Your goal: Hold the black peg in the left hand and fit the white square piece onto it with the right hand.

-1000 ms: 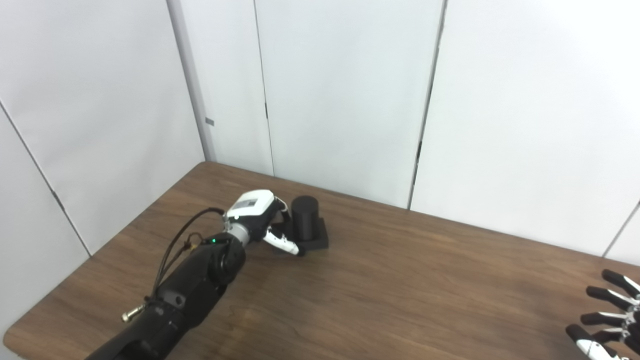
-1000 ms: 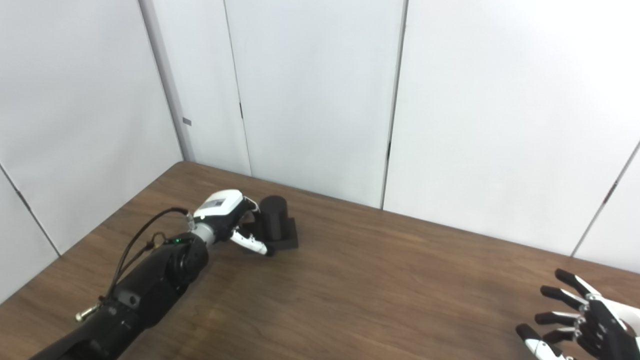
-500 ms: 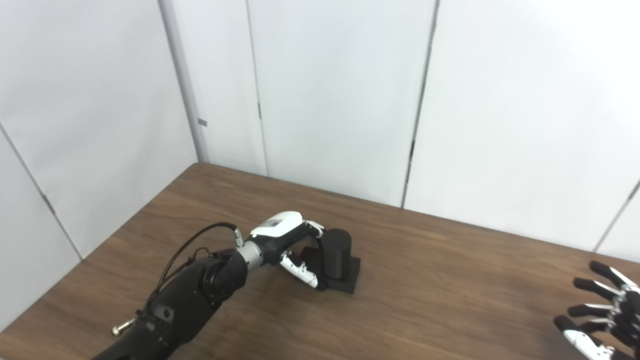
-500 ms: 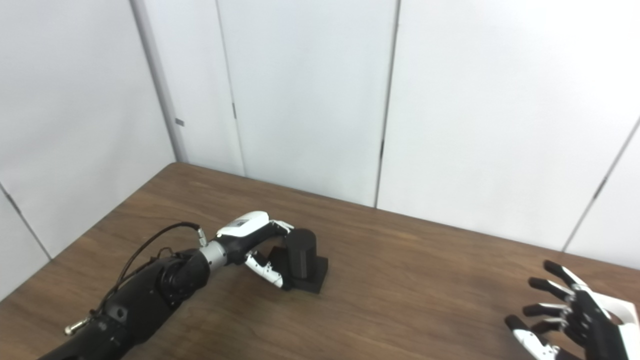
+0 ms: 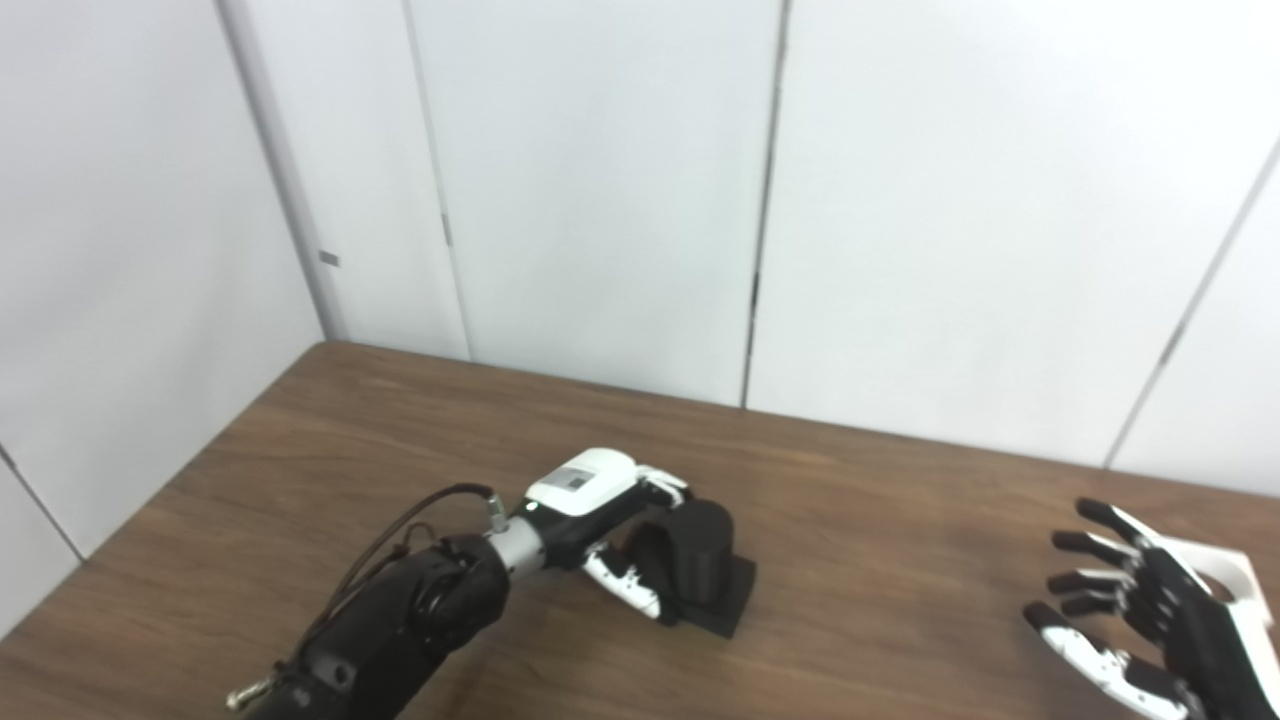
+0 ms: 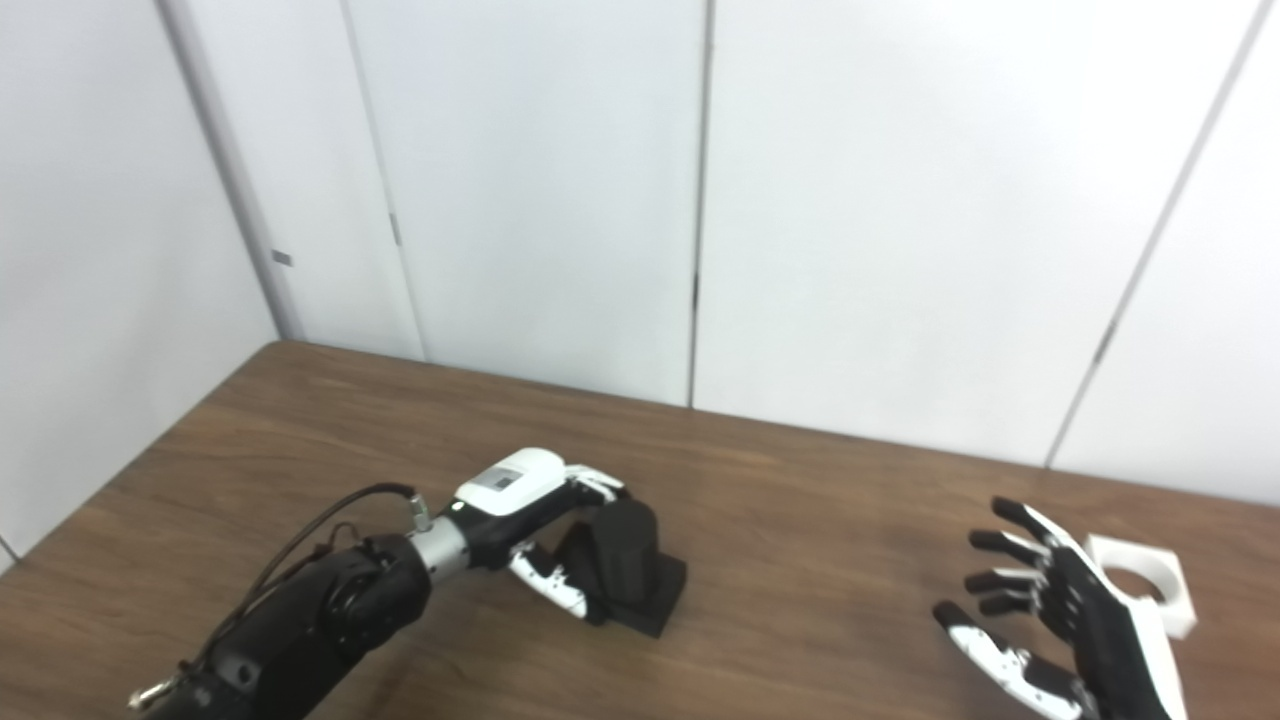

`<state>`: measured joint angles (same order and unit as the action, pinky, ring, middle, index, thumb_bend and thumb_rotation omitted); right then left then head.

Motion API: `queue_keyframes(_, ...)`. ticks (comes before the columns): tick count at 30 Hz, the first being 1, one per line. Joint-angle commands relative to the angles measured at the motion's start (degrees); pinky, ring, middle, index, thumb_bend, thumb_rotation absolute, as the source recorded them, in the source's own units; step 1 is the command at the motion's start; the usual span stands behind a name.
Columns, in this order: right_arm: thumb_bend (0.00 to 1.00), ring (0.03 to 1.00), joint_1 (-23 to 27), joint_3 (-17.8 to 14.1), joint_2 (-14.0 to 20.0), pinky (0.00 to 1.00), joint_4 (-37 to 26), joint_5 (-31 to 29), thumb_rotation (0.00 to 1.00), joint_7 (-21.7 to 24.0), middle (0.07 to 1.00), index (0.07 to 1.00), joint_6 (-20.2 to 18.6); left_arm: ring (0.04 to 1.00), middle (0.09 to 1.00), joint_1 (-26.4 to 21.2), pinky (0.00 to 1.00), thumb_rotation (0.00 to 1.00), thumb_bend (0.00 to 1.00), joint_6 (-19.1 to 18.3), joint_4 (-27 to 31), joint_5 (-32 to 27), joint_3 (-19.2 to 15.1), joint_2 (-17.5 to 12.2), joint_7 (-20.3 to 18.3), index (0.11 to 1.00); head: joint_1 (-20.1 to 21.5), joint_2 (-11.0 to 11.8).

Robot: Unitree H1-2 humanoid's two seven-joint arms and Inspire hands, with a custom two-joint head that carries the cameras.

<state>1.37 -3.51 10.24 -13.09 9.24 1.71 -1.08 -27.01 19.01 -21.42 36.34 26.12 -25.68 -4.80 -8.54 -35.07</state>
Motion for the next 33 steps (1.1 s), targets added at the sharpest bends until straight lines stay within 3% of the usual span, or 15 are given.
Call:
queue_keyframes(1, 0.47, 0.577, 1.97, -0.62, 0.48, 0.51, 0.08, -0.34, 0.00, -1.17, 0.711, 0.808, 4.57, 0.837, 0.817, 0.97, 0.71, 0.07, 0.52, 2.01, -2.36, 5.40, 4.27, 1.70, -0.84, 0.487, 0.60, -0.15)
queue_keyframes(7, 0.51, 0.575, 2.21, 0.05, 0.62, 0.48, 2.68, 0.47, 0.00, -1.77, 0.717, 0.805, 7.94, 0.835, 0.836, -0.92, 0.72, 0.07, 0.52, 4.12, -4.47, 13.82, 10.24, 2.40, 5.05, 0.490, 4.08, -0.78)
queue_keyframes(11, 0.52, 0.562, 2.56, 0.37, 0.35, 0.46, 3.80, -0.09, 0.00, -1.65, 0.710, 0.803, 9.49, 0.845, 0.840, -2.18, 0.75, 0.07, 0.52, 4.39, -5.78, 14.13, 12.19, 3.05, 4.85, 0.491, 7.17, -1.13)
queue_keyframes(18, 0.58, 0.587, 3.27, 1.37, 0.02, 0.47, 1.37, 3.29, 0.00, -1.87, 0.720, 0.792, 6.98, 0.828, 0.817, -4.25, 0.74, 0.07, 0.52, 6.13, -8.24, 14.77, 14.20, 2.36, 6.59, 0.490, 18.53, -1.50)
queue_keyframes(26, 0.70, 0.609, 7.98, 1.71, 7.02, 0.48, -0.62, 14.59, 0.02, -0.45, 0.725, 0.738, 4.64, 0.827, 0.826, -4.73, 0.73, 0.07, 0.52, 7.55, -8.11, 14.30, 15.48, -1.03, 7.94, 0.490, 26.45, -0.14)
queue_keyframes(33, 0.77, 0.629, 12.77, 3.70, 13.54, 0.51, -3.96, 28.08, 0.12, 4.24, 0.720, 0.743, -3.49, 0.799, 0.805, -4.73, 0.71, 0.06, 0.52, 7.90, -8.46, 13.12, 18.11, -4.08, 12.27, 0.489, 33.43, 2.03)
